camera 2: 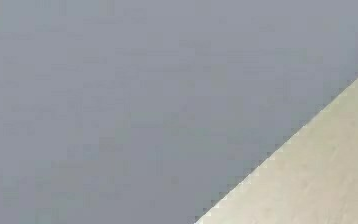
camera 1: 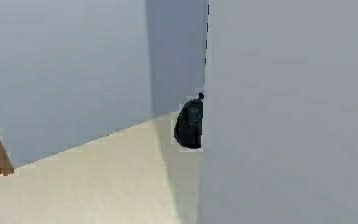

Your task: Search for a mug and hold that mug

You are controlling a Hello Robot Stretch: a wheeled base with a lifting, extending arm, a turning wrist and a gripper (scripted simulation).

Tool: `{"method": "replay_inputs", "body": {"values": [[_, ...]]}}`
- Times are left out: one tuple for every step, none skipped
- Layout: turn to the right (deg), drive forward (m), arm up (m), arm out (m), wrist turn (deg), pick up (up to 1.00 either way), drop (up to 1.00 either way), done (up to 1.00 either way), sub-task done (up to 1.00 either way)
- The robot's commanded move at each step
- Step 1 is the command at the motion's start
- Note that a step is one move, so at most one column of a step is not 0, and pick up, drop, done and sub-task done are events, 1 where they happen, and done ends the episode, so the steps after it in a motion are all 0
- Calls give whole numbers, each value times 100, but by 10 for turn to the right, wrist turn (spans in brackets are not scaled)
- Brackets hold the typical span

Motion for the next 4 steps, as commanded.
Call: {"method": "replay_inputs", "body": {"values": [[450,0,0,0,0,0,0,0,0],[210,0,0,0,0,0,0,0,0],[450,0,0,0,0,0,0,0,0],[270,0,0,0,0,0,0,0,0]]}}
